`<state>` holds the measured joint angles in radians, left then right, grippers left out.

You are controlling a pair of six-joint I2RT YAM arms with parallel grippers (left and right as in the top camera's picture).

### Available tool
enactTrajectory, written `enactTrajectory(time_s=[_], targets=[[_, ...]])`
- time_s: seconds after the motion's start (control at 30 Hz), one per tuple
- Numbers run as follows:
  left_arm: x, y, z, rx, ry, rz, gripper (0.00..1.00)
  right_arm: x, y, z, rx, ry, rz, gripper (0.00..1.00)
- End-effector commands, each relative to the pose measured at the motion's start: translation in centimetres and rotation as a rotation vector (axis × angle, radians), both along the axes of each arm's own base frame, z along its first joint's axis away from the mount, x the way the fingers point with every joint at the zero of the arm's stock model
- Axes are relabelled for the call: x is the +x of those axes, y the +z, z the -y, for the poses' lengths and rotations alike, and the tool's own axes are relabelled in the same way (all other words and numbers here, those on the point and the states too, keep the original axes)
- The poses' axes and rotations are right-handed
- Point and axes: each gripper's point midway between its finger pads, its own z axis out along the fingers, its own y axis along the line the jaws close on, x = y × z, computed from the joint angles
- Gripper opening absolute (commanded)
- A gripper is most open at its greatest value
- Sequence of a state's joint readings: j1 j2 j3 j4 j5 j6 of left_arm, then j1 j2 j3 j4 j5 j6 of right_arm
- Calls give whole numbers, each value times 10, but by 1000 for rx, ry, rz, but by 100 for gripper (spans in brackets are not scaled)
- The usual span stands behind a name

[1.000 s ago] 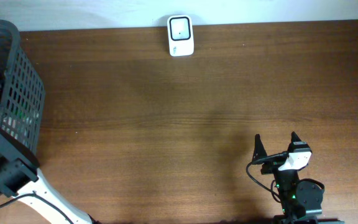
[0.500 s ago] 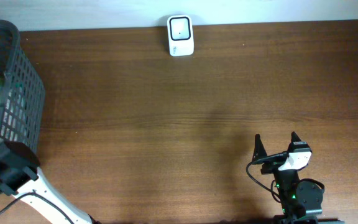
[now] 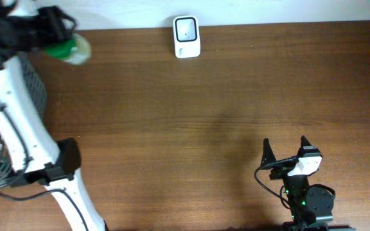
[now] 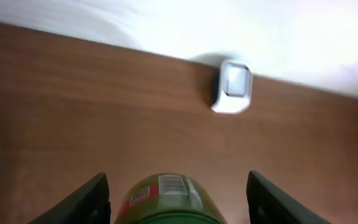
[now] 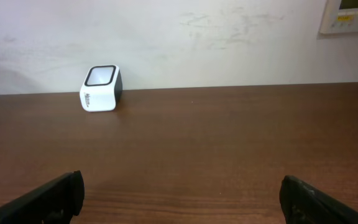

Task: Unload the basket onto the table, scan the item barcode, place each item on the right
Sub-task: 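Carry the green-capped jar with the left gripper and set it on the table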

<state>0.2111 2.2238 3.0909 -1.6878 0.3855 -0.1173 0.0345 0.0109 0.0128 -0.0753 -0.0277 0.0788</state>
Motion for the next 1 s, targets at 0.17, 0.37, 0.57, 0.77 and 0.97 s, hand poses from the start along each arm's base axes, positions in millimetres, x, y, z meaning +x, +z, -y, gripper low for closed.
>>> enactTrajectory(time_s=[0.17, 0.37, 0.57, 0.77, 0.97], targets=[[0, -148, 193, 191, -368, -360, 49, 0, -3, 0, 4, -1, -3, 98], [-16, -245, 309, 228, -590, -319, 49, 0, -3, 0, 4, -1, -3, 98], [-49, -295, 387, 229, -742, -216, 50, 0, -3, 0, 4, -1, -3, 98], [-64, -323, 390, 255, -760, -234, 57, 0, -3, 0, 4, -1, -3, 98], [-46, -285, 398, 237, -748, -149, 99, 0, -3, 0, 4, -1, -3, 98]])
